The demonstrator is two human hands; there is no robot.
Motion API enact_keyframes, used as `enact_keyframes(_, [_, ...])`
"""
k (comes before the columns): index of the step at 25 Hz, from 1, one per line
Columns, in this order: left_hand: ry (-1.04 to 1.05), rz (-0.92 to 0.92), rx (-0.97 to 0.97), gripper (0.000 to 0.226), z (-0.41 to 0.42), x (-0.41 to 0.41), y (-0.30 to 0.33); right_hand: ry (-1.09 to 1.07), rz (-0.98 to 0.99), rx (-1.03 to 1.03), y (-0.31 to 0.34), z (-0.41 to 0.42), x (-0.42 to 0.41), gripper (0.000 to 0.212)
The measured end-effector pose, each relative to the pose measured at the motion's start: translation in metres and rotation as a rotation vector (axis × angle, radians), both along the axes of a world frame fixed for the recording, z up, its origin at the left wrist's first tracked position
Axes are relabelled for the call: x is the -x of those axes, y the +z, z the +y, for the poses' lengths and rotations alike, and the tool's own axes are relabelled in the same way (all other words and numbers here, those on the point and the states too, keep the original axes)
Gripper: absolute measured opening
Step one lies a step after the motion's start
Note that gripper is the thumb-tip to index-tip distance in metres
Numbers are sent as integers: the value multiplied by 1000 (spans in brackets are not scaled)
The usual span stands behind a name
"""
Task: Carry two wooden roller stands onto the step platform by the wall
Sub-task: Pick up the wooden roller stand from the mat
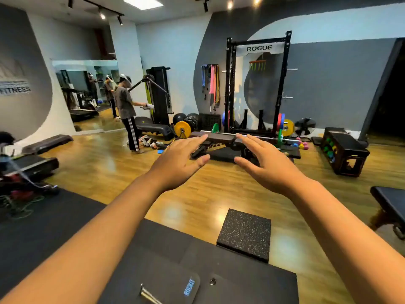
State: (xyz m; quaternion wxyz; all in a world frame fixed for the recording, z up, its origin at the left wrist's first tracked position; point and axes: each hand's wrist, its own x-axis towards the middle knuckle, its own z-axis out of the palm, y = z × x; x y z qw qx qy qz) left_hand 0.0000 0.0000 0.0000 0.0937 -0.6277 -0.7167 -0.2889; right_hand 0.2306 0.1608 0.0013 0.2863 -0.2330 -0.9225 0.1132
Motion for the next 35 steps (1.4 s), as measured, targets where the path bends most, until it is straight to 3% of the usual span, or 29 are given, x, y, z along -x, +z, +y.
enact_keyframes(6, [170, -59, 185, 66, -65, 50, -61, 130, -114, 42, -65, -33, 64, 74])
enact_keyframes(13, [226, -155, 255, 73, -133, 125, -111, 156, -203, 100, -113, -89, 137, 74])
enact_keyframes(28, [-109, -126, 346, 61, -161, 300, -176, -126, -253, 238, -192, -194, 275, 72])
enact_keyframes(35, [-196, -145, 392, 61, -115, 344, -218, -217, -310, 268, -226, -170, 320, 72])
